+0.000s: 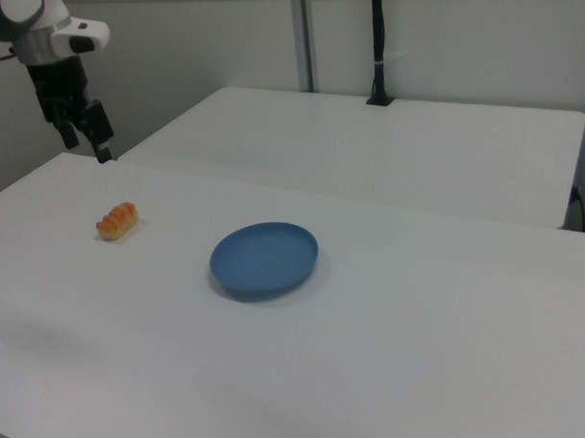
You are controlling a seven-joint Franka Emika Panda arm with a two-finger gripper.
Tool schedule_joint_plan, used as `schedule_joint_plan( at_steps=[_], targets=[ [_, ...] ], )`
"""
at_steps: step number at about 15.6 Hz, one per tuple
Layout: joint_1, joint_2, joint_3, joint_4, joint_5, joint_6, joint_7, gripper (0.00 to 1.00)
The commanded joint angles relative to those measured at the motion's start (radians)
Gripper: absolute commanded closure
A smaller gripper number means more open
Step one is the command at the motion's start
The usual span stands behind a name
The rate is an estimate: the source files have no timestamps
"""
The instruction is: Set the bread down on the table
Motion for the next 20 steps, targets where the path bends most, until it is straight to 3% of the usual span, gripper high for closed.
schedule_joint_plan(
  at_steps=[1, 6, 12, 15, 20],
  targets=[
    [-0.093, -0.105, 0.018, -0.065, 0.047, -0.075, 0.001, 0.00],
    [-0.131, -0.113, 0.016, -0.100, 0.068, -0.083, -0.074, 0.00],
    [-0.130, -0.056, 0.001, -0.088, 0.065, 0.072, -0.249, 0.00],
    [-0.114, -0.032, -0.056, -0.082, 0.070, 0.127, -0.402, 0.00],
    [-0.038, -0.012, -0.145, -0.065, 0.076, 0.124, -0.429, 0.00]
  ],
)
